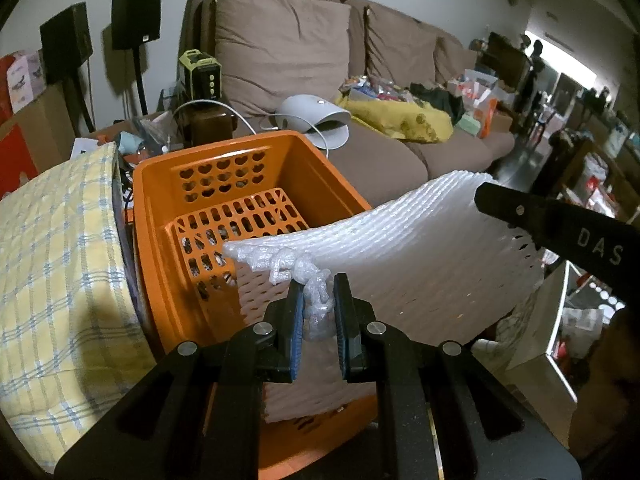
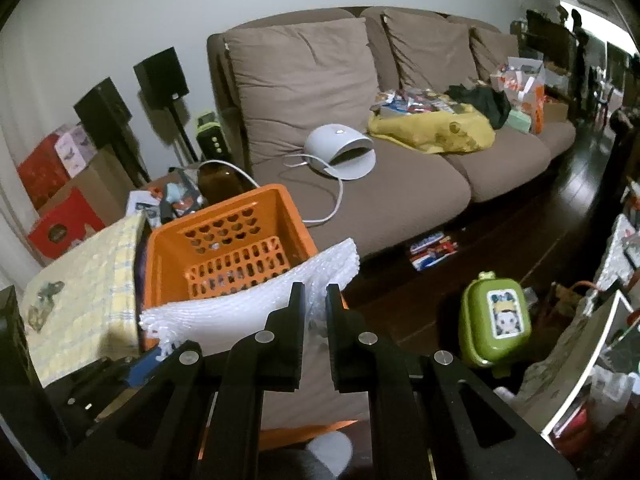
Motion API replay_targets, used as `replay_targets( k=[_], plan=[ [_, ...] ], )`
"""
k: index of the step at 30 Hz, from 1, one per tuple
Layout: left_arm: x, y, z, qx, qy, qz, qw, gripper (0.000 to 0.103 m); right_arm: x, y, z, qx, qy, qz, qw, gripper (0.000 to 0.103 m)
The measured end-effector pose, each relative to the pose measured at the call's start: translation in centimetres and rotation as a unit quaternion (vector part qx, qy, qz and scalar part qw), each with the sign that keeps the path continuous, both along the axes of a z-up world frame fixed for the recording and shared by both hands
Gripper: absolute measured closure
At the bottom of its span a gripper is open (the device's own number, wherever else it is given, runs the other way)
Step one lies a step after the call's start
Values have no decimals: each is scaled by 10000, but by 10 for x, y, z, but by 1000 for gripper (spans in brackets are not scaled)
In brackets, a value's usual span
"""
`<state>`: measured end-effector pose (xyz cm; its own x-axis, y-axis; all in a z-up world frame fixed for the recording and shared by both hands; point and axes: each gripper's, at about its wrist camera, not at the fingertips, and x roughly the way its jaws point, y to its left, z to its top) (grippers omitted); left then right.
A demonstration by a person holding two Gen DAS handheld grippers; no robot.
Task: Organize objects
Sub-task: 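Press the mesh sheet down inside the basket with both grippers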
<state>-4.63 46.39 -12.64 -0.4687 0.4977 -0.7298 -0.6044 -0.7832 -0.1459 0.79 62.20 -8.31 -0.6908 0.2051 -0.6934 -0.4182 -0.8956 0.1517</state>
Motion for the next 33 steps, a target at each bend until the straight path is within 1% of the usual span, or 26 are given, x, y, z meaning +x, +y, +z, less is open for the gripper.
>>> replay_targets(
  k=[4,10,16,21,25,27,29,33],
  plan=[
    [6,5,-7,-187,117,-63,9997,90,0,3,-5,-15,-56,-12,10000,94],
    [8,9,-11,-175,138,-101,9997,90,-2,2,-9,25,-105,10,9999,94],
    [9,15,-20,-249,159,-72,9995,90,-2,4,-21,-13,-128,-48,9999,94],
    [8,15,-25,-354,311,-28,9989,90,1,6,-22,65,9,-115,9999,94],
    [3,12,-28,-338,300,57,9990,90,-1,11,-30,-47,73,-136,9999,94],
    [0,11,-28,-301,263,62,9992,90,-4,15,-36,-151,9,-131,9998,94],
    [-1,11,-28,-270,286,65,9992,90,-7,14,-40,-151,-19,-130,9998,94],
    [-4,13,-31,-349,380,150,9986,90,-14,11,-43,-115,-70,-103,9999,94]
  ],
)
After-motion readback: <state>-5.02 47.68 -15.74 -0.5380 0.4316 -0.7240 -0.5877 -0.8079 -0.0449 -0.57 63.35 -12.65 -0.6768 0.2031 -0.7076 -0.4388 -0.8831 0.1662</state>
